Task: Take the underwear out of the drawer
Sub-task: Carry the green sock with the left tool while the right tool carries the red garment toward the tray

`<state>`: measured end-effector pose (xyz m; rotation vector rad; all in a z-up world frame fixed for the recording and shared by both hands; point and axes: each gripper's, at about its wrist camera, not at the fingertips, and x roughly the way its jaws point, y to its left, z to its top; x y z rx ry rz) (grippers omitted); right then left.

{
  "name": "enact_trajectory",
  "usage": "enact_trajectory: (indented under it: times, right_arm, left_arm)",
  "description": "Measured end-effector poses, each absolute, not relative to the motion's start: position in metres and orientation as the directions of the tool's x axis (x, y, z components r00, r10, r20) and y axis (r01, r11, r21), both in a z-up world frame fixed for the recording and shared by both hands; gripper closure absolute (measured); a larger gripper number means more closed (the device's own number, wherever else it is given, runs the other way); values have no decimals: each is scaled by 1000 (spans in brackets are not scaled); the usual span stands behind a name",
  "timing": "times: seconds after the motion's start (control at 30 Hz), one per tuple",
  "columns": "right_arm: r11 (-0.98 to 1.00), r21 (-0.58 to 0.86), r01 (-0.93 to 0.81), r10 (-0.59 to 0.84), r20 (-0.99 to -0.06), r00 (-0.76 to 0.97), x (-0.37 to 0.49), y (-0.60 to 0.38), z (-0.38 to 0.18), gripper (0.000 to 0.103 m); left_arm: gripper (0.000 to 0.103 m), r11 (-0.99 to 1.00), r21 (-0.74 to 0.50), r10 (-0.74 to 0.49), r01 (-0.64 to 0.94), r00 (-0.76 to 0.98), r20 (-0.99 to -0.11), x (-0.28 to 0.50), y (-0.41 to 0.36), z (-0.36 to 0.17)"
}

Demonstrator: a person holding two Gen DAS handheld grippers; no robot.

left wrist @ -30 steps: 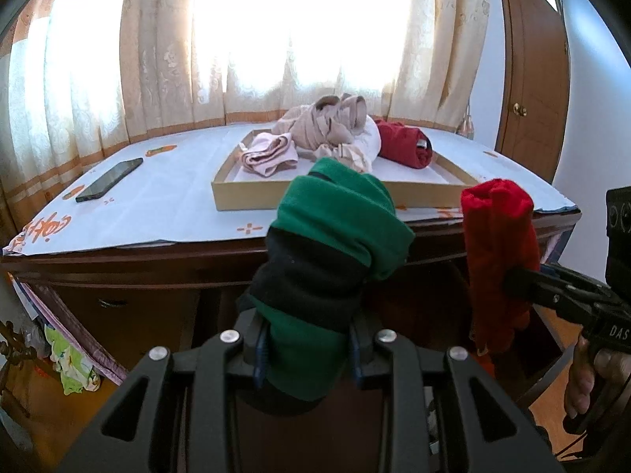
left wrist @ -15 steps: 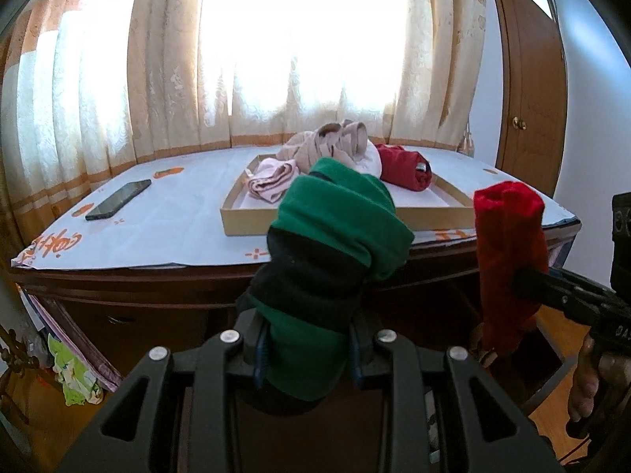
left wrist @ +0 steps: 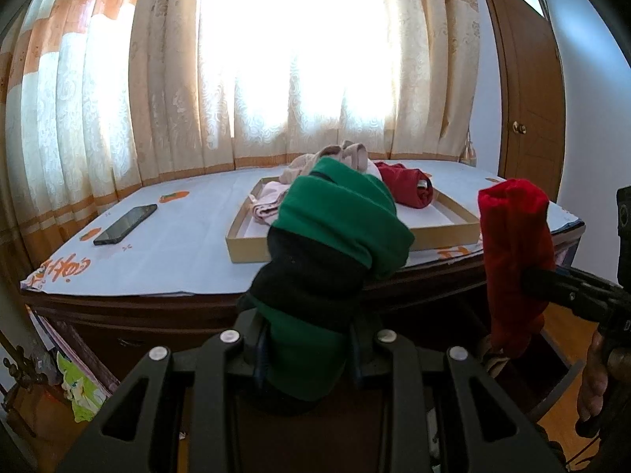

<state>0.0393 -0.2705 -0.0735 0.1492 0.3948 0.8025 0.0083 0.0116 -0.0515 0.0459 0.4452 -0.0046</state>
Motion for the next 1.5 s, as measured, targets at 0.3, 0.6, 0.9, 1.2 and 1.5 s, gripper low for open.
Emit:
enact_trajectory:
  times: [0.3,0.6,0.9,1.2,1.5]
  right_arm:
    - [694,271,-667,720,-275,637,42,-272,-64,58]
    - [694,271,-667,720,-263,643,49,-274,-55,58]
    - [696,254,-671,718,-244,652,51,-274,-42,58]
    - [698,242,-674,716,-238,656,59,-271,-34,58]
    - [718,209,-664,696,-248,674,73,-269,-19,57]
  left_arm:
    - [74,998,59,3,23,914,-407,16,9,-41]
    - [74,997,78,4,29,920,-393,25,4,-32]
    - [74,996,86,4,31,928,-373,33,1,-22]
    - [74,994,103,-1,40,934,-357,42,-5,-14]
    - [74,991,123,-6,51,939,-345,59,-11,-4]
